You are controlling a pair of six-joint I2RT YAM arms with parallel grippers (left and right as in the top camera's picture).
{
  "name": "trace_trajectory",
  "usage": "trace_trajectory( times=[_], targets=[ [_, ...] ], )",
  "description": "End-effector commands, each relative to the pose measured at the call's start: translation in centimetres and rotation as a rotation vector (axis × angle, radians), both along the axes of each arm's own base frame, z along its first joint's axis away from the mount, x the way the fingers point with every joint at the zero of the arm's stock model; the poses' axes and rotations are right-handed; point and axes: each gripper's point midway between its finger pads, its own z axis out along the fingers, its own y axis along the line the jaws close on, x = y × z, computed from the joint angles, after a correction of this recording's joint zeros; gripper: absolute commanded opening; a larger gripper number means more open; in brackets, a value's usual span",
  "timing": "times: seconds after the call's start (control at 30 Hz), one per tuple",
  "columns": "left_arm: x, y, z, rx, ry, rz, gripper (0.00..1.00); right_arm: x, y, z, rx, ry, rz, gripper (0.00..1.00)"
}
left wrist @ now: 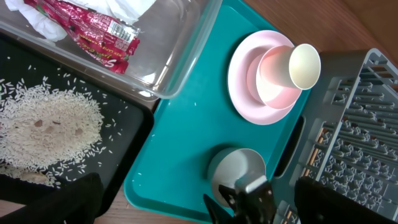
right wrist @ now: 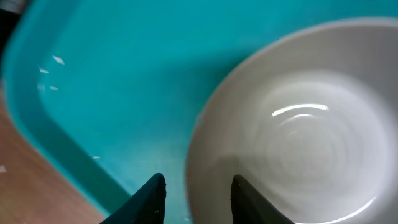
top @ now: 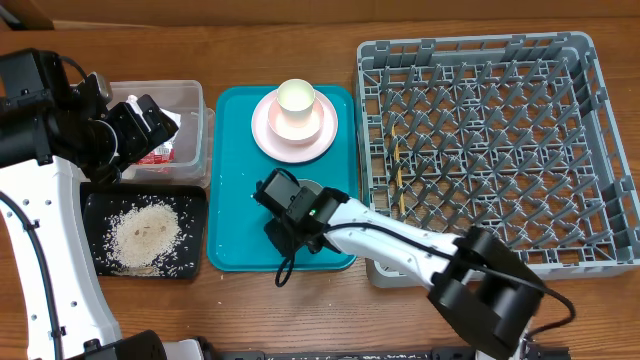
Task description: Sort waste into correct bins and load items into the dishwasher
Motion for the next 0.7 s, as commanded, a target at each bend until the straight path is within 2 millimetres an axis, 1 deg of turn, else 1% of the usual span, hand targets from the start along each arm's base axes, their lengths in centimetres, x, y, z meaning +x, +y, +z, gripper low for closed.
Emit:
trace_trajectory(
  times=[0.0, 0.03, 0.1, 0.17, 0.33, 0.43, 0.5, 0.6, 0.67],
  targets=[
    [-0.1, 0.1, 0.8, 0.023, -0.026, -0.017, 1.00, 0.5, 0.3, 0.1, -0.005, -0.022, -0.002, 0.26],
    [-0.1, 0.1, 0.8, 0.024, -0.027, -0.017, 1.00, 0.5, 0.3, 0.1, -0.004, -0.022, -0.002, 0.20],
    [-0.1, 0.1, 0.8, 0.024, -0.027, -0.017, 1.00, 0.5, 0.3, 0.1, -0.002, -0.020, -0.010, 0.15],
    [-0.1, 0.1, 0.8, 0.024, -0.027, -0.017, 1.00, 0.6, 0.4, 0.2, 0.001, -0.020, -0.013, 0.13],
    [-0.1, 0.1, 0.8, 0.024, -0.027, -0.017, 1.00, 0.6, 0.5, 1.8, 0.024, -0.034, -0.012, 0.13],
    [-0.1, 0.1, 0.8, 0.024, -0.027, -0.017, 1.00, 0.4, 1.0, 3.5, 0.060, -0.032, -0.003, 0.12],
    [-0.1, 0.1, 0.8, 0.024, -0.027, -0.017, 1.00, 0.2, 1.3, 4.8, 0.088, -0.028, 0.006, 0.04],
    [-0.1, 0.1, 0.8, 0.024, -0.027, -0.017, 1.00, -0.3, 1.7, 6.8, 0.133, -0.014, 0.024, 0.04],
    [-0.1, 0.1, 0.8, 0.024, -0.027, -0.017, 1.00, -1.3, 2.2, 8.4, 0.181, 0.020, 0.051, 0.04]
  ],
)
